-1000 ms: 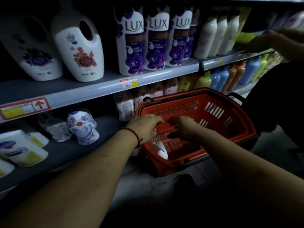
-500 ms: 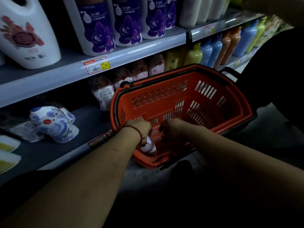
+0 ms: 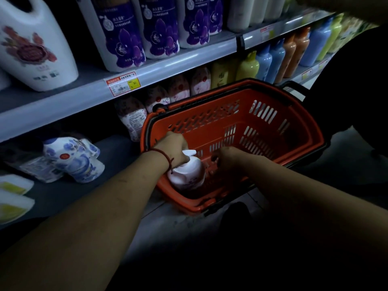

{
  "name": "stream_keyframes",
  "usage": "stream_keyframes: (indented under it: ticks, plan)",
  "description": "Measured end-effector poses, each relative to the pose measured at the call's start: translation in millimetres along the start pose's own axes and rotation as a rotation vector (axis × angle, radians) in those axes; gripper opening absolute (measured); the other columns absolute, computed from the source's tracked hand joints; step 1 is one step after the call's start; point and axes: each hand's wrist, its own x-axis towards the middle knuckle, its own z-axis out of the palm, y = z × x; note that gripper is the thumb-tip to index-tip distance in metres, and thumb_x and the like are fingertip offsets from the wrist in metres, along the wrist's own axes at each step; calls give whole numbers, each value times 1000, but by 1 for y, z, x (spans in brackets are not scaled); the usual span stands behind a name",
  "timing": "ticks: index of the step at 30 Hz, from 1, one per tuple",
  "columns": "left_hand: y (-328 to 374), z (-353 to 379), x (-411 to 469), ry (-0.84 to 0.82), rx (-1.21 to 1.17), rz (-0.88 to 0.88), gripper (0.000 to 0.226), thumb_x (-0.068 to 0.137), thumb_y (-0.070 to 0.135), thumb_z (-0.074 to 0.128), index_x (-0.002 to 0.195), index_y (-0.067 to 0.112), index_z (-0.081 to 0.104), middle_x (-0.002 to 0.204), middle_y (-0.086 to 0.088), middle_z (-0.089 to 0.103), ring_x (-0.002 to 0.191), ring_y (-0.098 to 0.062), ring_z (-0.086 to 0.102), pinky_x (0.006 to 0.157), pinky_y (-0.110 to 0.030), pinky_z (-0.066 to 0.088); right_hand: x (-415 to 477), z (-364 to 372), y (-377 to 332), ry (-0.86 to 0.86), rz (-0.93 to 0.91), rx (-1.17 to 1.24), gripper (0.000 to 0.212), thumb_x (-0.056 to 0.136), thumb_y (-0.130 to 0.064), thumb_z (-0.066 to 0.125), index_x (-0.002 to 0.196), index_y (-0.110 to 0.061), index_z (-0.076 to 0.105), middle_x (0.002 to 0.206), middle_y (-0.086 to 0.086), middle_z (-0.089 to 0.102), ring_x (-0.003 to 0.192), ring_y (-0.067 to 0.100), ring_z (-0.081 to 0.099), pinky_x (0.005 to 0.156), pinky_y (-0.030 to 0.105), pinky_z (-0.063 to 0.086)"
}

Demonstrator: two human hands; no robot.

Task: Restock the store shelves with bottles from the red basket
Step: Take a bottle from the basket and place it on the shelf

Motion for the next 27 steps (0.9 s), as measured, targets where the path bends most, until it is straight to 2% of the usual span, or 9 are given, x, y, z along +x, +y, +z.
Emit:
stream_keyframes:
  ticks: [3,6,10,14,17,19,22,25,27]
  plan:
    - [6,-24,-14,50,-41,70,10,72,18,69,80,20,75,87,-11,70,94,-22,51,80,-35,50,-8,-2,-5,62,-23,28,70,79,-26,80,140,-13,49,135,15,58,124,29,56,98,28,43]
    - [11,-49,-30,137,-69,146,14,74,22,72,87,21,77,85,-3,71,91,-21,59,76,-33,52,-20,-5,-16,158,-89,115,85,71,-32,86,142,-12,44,136,15,57,123,32,55,100,35,46]
    - [18,-78,-53,212,-124,218,14,76,26,74,88,20,78,87,-1,74,85,-17,65,77,-33,53,-32,-8,-34,237,-219,326,89,54,-29,92,134,-25,53,124,1,64,114,22,60,96,38,50]
    - [20,-94,-65,329,-177,280,18,83,29,70,95,18,76,91,-1,72,90,-17,63,80,-30,49,-43,-20,-50,367,-299,493,75,55,-18,94,123,-22,62,114,-1,68,106,17,63,89,31,51]
    - [19,-103,-69,427,-323,272,21,86,28,69,105,20,73,97,1,67,92,-13,60,83,-27,48,-46,-30,-63,514,-246,464,63,45,-39,93,101,-21,69,97,-1,72,92,18,67,78,38,55]
    - [14,-110,-71,482,-483,235,28,91,29,65,118,23,69,107,3,69,97,-9,60,85,-22,46,-49,-37,-72,562,-220,594,57,40,-42,93,87,-17,70,86,0,74,83,18,69,72,40,57]
    - [-2,-113,-72,533,-576,112,37,94,26,60,131,23,60,108,2,67,95,-10,60,84,-17,41,-56,-52,-87,620,-197,854,51,43,-34,95,83,-11,73,83,-1,75,75,15,69,69,37,57]
    - [-25,-106,-76,349,-548,122,59,78,37,70,133,26,53,121,5,65,111,-11,62,94,-25,47,-68,-68,-106,677,-203,1034,46,52,-24,94,91,-12,74,88,1,76,79,15,72,66,32,59]
    - [-34,-98,-81,138,-526,196,101,64,53,76,149,36,24,140,5,54,127,-10,53,105,-34,46,-74,-77,-119,689,-218,1137,43,55,-19,93,92,-11,74,85,4,76,75,16,73,60,29,60]
